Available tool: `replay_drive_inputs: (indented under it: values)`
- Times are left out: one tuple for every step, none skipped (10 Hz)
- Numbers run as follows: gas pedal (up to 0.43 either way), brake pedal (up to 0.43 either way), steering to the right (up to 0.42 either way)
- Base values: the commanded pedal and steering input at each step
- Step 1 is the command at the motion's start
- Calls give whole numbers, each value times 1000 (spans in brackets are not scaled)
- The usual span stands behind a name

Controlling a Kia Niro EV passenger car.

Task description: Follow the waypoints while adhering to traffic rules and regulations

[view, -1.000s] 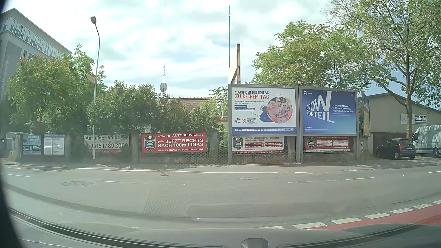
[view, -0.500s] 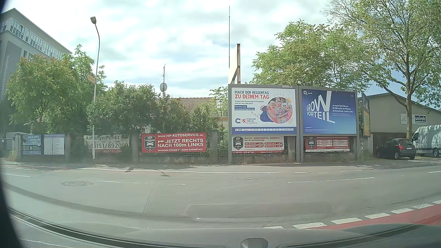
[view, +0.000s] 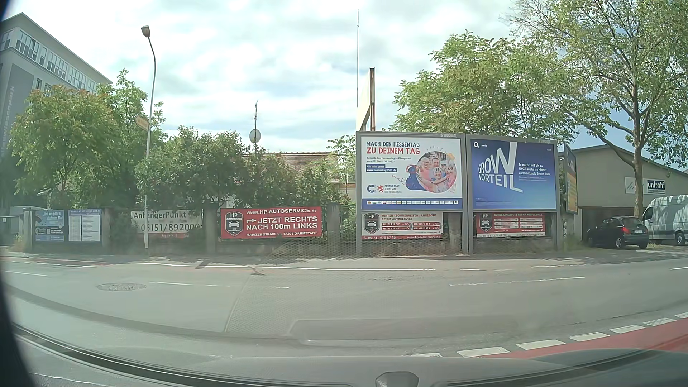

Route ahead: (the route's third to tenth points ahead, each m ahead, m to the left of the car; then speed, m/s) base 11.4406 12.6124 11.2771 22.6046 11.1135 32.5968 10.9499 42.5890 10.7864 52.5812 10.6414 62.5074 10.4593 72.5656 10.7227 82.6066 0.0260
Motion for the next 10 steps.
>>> replay_drive_inputs:
  values:
    - [0, 280, -221]
    - [0, 287, -221]
    - [0, 280, -221]
    - [0, 280, -221]
    - [0, 280, -221]
    - [0, 287, -221]
    - [0, 287, -221]
    - [0, 280, -221]
    - [0, 280, -220]
    - [0, 287, -220]
